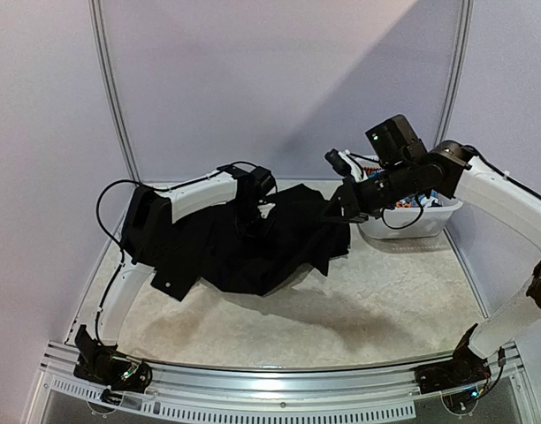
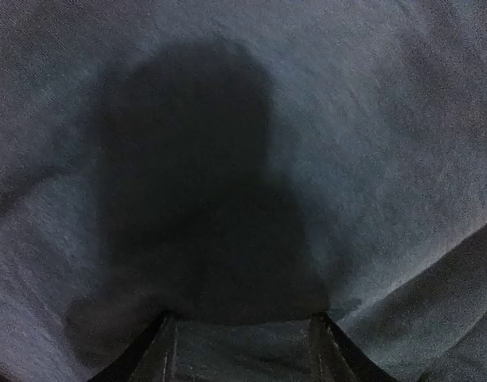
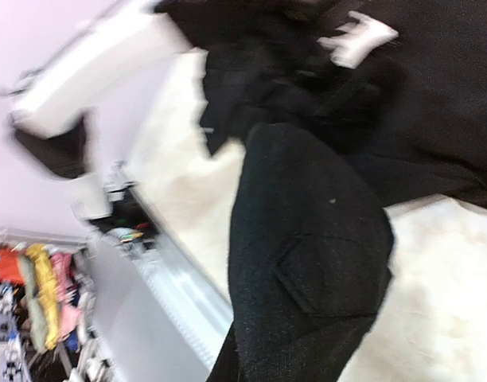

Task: Fold and stack the mixed laundry pile
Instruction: Smooth out the flattened shirt at the center of the board.

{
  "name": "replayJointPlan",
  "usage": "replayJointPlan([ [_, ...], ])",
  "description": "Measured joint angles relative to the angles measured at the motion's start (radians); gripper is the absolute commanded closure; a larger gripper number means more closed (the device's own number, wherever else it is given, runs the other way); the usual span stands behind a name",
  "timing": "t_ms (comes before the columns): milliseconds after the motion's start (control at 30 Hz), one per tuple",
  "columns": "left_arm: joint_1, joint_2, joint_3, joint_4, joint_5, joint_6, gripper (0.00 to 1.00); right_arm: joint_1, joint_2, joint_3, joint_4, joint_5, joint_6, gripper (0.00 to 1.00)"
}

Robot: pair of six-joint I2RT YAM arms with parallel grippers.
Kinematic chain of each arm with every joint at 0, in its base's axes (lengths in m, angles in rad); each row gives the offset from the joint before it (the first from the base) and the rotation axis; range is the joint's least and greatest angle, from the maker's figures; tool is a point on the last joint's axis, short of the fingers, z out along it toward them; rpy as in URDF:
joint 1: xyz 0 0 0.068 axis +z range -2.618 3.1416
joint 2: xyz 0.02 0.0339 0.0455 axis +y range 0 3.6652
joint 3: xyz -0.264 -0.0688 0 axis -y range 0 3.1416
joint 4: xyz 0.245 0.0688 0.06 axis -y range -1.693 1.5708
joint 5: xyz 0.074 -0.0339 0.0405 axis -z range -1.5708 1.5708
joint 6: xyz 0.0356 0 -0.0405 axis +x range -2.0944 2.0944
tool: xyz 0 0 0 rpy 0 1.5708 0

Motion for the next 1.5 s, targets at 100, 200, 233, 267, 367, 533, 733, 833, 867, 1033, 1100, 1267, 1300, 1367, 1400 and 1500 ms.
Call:
replayJointPlan([
  [100, 0.016, 0.043, 0.076, -0.024, 0.002, -0.001, 0.42, 0.027, -0.026, 0.061, 0.011, -0.069, 0.018, 0.97],
  [200, 0.032, 0.085, 0.153, -0.044, 0.003, -0.003, 0.42, 0.051, -0.063, 0.096, 0.072, -0.153, 0.058, 0.97],
  [233, 0.035, 0.091, 0.164, -0.047, 0.003, -0.004, 0.42, 0.058, -0.072, 0.106, 0.100, -0.185, 0.077, 0.96],
  [267, 0.038, 0.096, 0.174, -0.048, 0.003, -0.006, 0.42, 0.063, -0.080, 0.109, 0.135, -0.210, 0.095, 0.93],
  [367, 0.048, 0.097, 0.177, -0.050, 0.003, -0.008, 0.42, 0.071, -0.095, 0.104, 0.220, -0.253, 0.153, 0.54],
  [533, 0.060, 0.086, 0.164, -0.058, -0.008, -0.011, 0.36, 0.069, -0.082, 0.154, 0.131, -0.126, 0.155, 0.40],
  [733, 0.075, -0.023, 0.092, -0.090, -0.030, -0.020, 0.23, 0.060, -0.005, 0.272, -0.115, 0.226, 0.069, 0.12],
  [833, 0.087, -0.112, 0.082, -0.105, -0.043, -0.022, 0.20, 0.033, 0.035, 0.319, -0.224, 0.390, 0.071, 0.06],
  [867, 0.092, -0.145, 0.082, -0.108, -0.049, -0.023, 0.19, 0.016, 0.045, 0.325, -0.257, 0.435, 0.080, 0.02],
  [1033, 0.116, -0.279, 0.075, -0.154, -0.080, -0.022, 0.23, -0.067, 0.111, 0.294, -0.414, 0.499, 0.117, 0.07],
  [1100, 0.118, -0.330, 0.026, -0.165, -0.095, -0.015, 0.24, -0.077, 0.158, 0.262, -0.451, 0.485, 0.115, 0.08],
  [1267, 0.106, -0.551, -0.362, -0.162, -0.123, -0.018, 0.30, -0.074, 0.174, 0.127, -0.420, 0.402, 0.077, 0.12],
  [1300, 0.103, -0.608, -0.461, -0.158, -0.122, -0.026, 0.32, -0.074, 0.160, 0.105, -0.392, 0.386, 0.063, 0.13],
  [1367, 0.101, -0.702, -0.609, -0.138, -0.117, -0.055, 0.35, -0.074, 0.120, 0.063, -0.321, 0.354, 0.023, 0.14],
  [1400, 0.100, -0.742, -0.671, -0.126, -0.113, -0.073, 0.36, -0.074, 0.104, 0.050, -0.296, 0.343, 0.002, 0.14],
  [1500, 0.099, -0.873, -0.887, -0.060, -0.079, -0.143, 0.38, -0.069, 0.085, 0.044, -0.204, 0.318, -0.076, 0.15],
])
